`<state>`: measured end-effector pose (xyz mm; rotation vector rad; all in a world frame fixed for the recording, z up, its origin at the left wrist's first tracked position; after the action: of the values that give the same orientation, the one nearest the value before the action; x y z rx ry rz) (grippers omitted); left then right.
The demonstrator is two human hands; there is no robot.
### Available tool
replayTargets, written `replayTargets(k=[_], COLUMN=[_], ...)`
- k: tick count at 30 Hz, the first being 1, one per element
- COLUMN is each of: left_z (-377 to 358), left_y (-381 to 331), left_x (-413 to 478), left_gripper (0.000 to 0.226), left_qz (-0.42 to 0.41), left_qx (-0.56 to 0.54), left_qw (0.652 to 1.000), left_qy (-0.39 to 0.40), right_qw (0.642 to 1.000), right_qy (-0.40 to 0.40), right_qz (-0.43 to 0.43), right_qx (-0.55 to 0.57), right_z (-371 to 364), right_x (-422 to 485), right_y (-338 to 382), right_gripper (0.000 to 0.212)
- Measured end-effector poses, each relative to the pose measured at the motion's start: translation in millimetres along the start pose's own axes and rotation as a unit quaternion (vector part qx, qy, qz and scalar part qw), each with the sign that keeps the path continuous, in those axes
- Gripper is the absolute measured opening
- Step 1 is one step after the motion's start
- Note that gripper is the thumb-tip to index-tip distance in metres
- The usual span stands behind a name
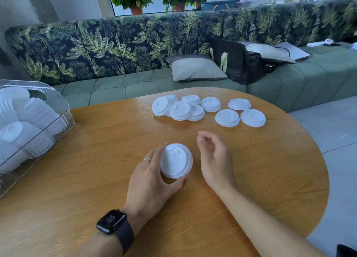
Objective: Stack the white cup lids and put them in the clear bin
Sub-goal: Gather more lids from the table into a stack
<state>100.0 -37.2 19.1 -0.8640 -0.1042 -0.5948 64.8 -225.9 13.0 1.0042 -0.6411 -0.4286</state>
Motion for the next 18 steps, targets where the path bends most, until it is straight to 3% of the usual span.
replayTargets(k=[4,11,18], left_z=[-16.6,-39.4,-41.1], left_y=[-11.1,-11.4,-3.9], left_x=[18.8,52.1,56.4], left_gripper=[0.093,0.089,0.09], left_qz=[-0.004,0.024,0.041], left_qx=[-0.025,-0.053,-0.068], left_qw=[1.0,0.998,0.996], left_qy=[-0.005,-0.027,-0.03], right_qw=[0.989,0.94,0.879], right_qy=[-0.028,-0.048,0.016], right_qz=[0.051,0.085,0.031], right_qx=[-0.136,-0.327,-0.476], right_z=[16.8,29.7,26.5], right_x=[26.8,81.5,125.5], right_y=[-11.3,-35.4,-60.3], right_gripper=[0.022,0.039,0.06])
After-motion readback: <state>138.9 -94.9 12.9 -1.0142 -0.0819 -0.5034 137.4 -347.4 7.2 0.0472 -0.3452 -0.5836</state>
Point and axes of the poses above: each hand's wrist, its own x-axis towards the middle knuckle, its own z-axis out of the back of the hand, y = z × x, the point moved 7 cm from there along x, towards the middle knuckle, and after that the axes turned 13 degrees about -x, right-handed, at the moved point
